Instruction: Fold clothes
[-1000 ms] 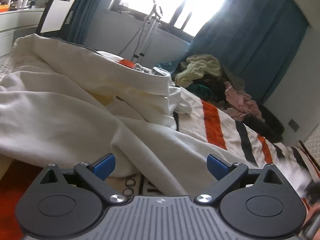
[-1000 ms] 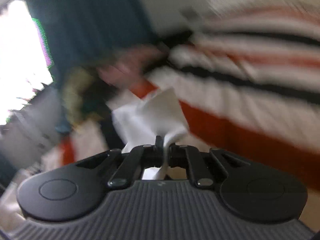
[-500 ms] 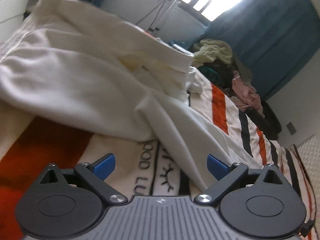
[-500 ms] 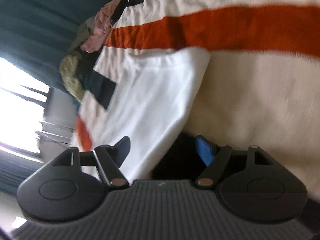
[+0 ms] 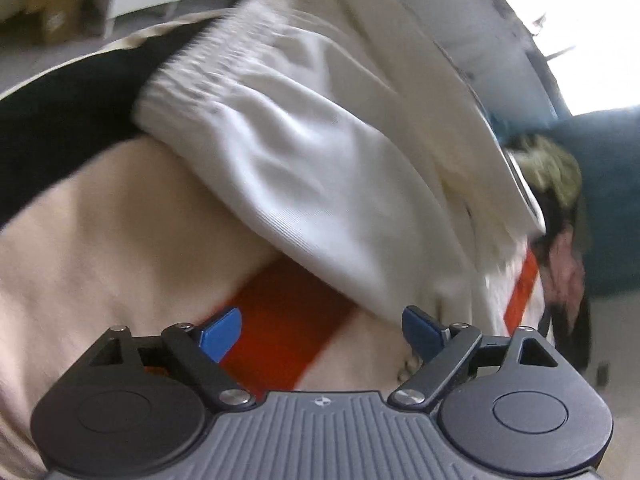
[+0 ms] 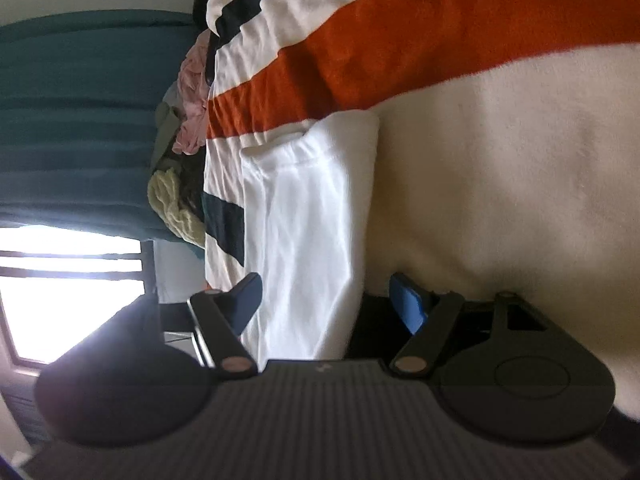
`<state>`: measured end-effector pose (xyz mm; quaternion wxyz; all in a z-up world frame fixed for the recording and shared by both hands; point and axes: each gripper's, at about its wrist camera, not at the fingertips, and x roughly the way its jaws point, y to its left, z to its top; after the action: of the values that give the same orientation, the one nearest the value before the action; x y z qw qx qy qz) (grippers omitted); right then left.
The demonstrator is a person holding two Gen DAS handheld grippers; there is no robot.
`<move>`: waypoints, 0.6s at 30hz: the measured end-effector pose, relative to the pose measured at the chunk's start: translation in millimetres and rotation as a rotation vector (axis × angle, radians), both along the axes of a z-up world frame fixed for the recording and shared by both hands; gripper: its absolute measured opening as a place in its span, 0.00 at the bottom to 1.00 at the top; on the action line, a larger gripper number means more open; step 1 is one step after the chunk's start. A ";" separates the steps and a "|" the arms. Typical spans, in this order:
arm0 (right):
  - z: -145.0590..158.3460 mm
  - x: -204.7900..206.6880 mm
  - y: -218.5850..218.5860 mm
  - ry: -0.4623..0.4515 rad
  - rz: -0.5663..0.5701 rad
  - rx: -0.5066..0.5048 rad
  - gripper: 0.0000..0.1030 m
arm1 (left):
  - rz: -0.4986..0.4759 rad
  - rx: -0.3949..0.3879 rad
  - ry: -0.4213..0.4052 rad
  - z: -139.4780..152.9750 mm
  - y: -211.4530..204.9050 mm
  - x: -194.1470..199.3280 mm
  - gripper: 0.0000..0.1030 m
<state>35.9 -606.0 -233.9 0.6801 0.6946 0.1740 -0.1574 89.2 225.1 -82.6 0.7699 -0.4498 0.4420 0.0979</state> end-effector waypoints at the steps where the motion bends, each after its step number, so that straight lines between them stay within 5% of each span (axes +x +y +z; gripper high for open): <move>1: 0.8 1.4 -0.4 0.004 -0.002 -0.005 0.71 | 0.035 -0.033 -0.004 -4.1 9.8 -0.6 0.85; 4: 6.6 3.2 1.4 0.045 -0.034 -0.048 0.66 | 0.141 -0.075 -0.043 -11.1 26.6 1.0 0.69; 10: 3.5 12.4 3.6 0.102 -0.076 -0.115 0.58 | 0.229 -0.071 -0.103 -19.5 41.5 18.8 0.65; 18: -12.2 23.5 -7.3 0.115 -0.135 -0.161 0.16 | 0.321 -0.095 -0.173 -34.7 73.6 20.9 0.12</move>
<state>59.4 -613.3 -246.1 0.7104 0.6378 0.1523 -0.2556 110.0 298.7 -117.3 0.7575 -0.5570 0.3010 0.1593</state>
